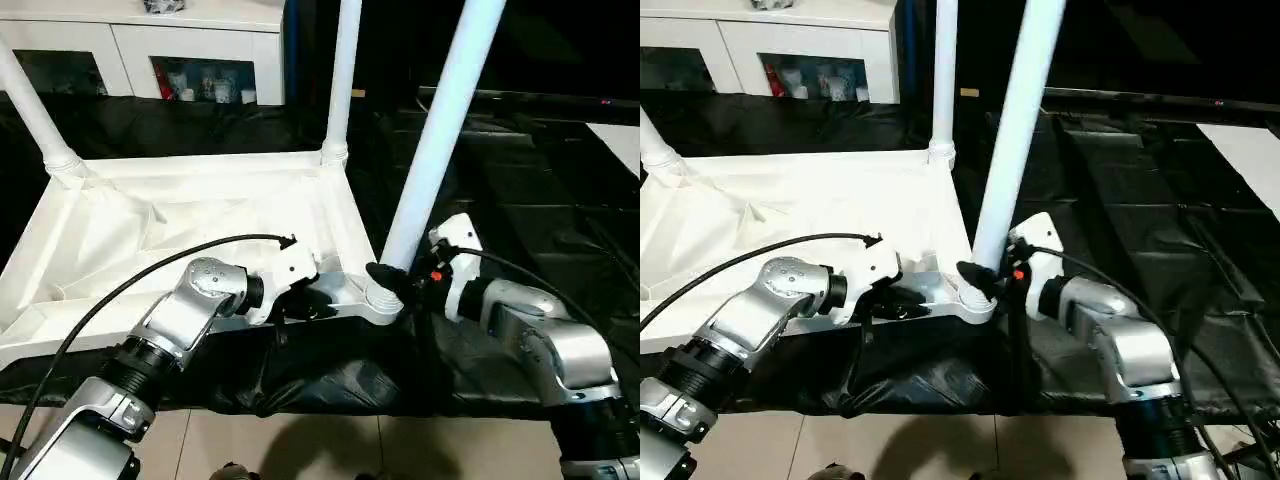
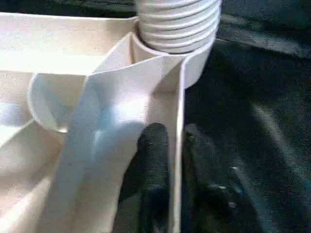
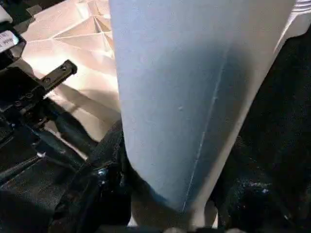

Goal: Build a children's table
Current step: Insert table leg to table base

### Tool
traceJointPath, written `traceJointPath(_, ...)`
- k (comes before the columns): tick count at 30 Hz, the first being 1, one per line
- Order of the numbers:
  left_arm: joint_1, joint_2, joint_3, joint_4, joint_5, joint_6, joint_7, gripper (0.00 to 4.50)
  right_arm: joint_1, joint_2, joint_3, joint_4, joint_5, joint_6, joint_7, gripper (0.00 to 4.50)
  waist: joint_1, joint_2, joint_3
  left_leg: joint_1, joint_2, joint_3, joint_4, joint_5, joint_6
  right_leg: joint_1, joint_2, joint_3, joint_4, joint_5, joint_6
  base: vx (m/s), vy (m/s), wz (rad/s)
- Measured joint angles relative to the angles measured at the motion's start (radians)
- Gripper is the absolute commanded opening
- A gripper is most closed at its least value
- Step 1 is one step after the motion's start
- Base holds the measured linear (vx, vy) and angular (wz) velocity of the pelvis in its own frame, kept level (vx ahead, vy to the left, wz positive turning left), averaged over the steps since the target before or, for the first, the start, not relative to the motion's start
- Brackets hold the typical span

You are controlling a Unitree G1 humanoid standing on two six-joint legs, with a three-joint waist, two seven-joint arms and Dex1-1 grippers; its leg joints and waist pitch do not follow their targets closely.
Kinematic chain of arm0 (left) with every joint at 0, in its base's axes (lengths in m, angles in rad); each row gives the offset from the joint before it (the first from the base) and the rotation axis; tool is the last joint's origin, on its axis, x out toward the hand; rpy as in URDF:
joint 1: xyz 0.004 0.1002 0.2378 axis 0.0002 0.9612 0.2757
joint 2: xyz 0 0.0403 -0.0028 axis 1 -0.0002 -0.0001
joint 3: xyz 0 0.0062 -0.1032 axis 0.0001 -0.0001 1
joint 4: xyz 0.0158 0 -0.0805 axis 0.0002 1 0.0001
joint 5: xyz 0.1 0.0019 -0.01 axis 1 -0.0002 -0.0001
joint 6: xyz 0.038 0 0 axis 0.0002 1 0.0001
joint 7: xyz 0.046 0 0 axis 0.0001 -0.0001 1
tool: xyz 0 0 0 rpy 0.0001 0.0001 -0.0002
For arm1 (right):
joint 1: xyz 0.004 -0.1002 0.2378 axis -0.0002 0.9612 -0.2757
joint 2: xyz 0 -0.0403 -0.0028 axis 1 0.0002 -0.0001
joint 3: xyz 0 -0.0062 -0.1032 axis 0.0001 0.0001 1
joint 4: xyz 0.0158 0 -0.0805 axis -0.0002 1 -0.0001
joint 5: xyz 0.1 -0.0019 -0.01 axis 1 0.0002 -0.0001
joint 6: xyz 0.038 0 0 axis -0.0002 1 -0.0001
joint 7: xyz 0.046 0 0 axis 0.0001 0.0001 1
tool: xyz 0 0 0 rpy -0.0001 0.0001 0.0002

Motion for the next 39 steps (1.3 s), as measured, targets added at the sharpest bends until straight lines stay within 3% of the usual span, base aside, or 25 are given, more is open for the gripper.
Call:
traceJointPath(5, -0.004, 0.012, -0.009, 0.0, 0.015, -0.018, -0.017, 0.05, -0.015, 0.001, 0.011, 0.029, -0.002, -0.019, 0.003, 1.89, -0.004, 0.0, 0.0, 0.0, 0.0, 0.0, 0.0, 0.0, 0.0, 0.0, 0.0, 0.0, 0.0, 0.0, 0.0, 0.0, 0.0, 0.0)
traceJointPath(19, -0.028, 0.001, -0.003, 0.044, 0.039, -0.032, -0.031, 0.0, -0.059, 0.013, 0.029, 0.14, -0.022, -0.109, 0.037, 1.89, -0.013, -0.001, -0.001, 0.002, 0.0, 0.0, 0.001, 0.0, 0.0, 0.001, 0.0, 0.0, 0.0, 0.002, -0.002, 0.0, 0.0, 0.0)
traceJointPath(27, -0.029, -0.018, 0.002, 0.051, 0.042, -0.021, -0.023, 0.0, 0.006, 0.051, -0.036, 0.164, 0.012, -0.199, 0.036, 1.88, -0.005, -0.002, -0.002, 0.002, 0.0, 0.0, 0.003, 0.0, 0.0, 0.003, 0.0, 0.0, 0.0, 0.001, -0.002, 0.0, 0.0, 0.0)
traceJointPath(39, -0.034, -0.032, 0.002, 0.069, 0.05, -0.04, -0.024, 0.0, 0.089, 0.086, -0.092, 0.178, 0.069, -0.298, 0.037, 1.88, 0.0, -0.001, -0.003, 0.001, 0.0, 0.0, 0.003, 0.0, 0.0, 0.003, -0.001, 0.0, -0.001, 0.001, -0.001, 0.0, 0.0, 0.0)
